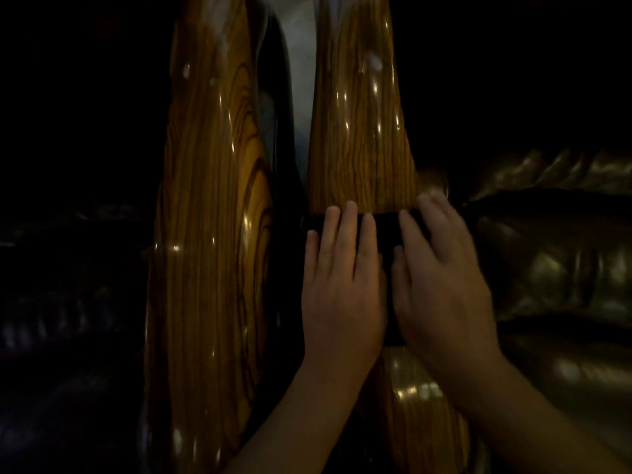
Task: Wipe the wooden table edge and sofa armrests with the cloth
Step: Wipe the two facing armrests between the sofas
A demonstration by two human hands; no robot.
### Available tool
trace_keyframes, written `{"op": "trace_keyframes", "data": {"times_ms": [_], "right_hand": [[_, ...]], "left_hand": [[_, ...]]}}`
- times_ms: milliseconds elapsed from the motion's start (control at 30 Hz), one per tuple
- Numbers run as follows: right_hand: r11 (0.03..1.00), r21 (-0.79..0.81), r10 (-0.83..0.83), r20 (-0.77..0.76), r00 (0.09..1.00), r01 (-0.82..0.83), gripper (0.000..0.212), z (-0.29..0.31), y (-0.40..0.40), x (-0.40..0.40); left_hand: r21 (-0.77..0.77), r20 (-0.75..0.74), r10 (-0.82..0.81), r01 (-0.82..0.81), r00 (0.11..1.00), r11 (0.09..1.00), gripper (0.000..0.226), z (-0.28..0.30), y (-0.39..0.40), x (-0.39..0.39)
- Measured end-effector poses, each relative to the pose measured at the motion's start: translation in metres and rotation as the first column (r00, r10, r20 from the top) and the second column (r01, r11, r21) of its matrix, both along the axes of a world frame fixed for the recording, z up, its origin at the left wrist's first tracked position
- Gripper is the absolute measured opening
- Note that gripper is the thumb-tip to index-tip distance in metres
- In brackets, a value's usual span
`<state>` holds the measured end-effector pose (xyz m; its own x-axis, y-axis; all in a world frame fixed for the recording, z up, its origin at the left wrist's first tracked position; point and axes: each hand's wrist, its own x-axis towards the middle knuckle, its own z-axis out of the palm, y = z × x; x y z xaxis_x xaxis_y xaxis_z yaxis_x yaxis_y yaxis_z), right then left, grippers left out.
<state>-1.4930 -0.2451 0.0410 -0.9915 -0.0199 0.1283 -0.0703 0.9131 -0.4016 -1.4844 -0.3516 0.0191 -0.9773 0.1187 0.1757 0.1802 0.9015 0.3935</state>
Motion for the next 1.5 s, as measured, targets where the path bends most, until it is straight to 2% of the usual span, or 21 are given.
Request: {"op": "trace_keyframes", "data": {"times_ms": [200,500,733,867,967,1267,1500], "right_hand": [[0.999,0.027,0.031,-0.01,0.999,-0.031,0.043,-0.024,0.001,0.003],[0.99,0.126,0.06,-0.006,0.998,-0.059,0.047,-0.027,0.003,-0.012],[0.999,0.041,-0.004,0.071,0.997,0.001,0.053,-0.017,-0.001,-0.051],[1.0,0.007,0.026,0.084,0.996,-0.027,0.054,-0.01,-0.005,-0.078],[0.999,-0.012,0.036,0.094,0.995,-0.035,0.054,-0.006,-0.008,-0.106],[0.995,0.071,0.061,0.096,0.994,-0.068,0.055,-0.003,-0.012,-0.19],[0.999,-0.032,0.017,0.072,0.997,-0.015,0.054,-0.001,-0.017,-0.236]], "left_hand": [[-0.039,0.034,0.013,-0.011,0.999,0.999,0.046,-0.01,0.002,-0.004],[-0.101,0.103,0.017,-0.006,0.995,0.995,0.051,-0.008,0.0,-0.013],[-0.098,0.118,0.019,-0.007,0.993,0.995,0.051,0.002,-0.003,-0.058],[-0.097,0.148,0.002,0.012,0.989,0.995,0.052,0.009,-0.006,-0.088],[-0.063,0.164,-0.009,0.019,0.986,0.998,0.053,0.012,-0.009,-0.116],[0.06,0.212,-0.053,0.041,0.976,0.997,0.059,0.018,-0.013,-0.207],[0.147,0.264,-0.063,0.025,0.963,0.989,0.058,0.018,-0.016,-0.256]]}}
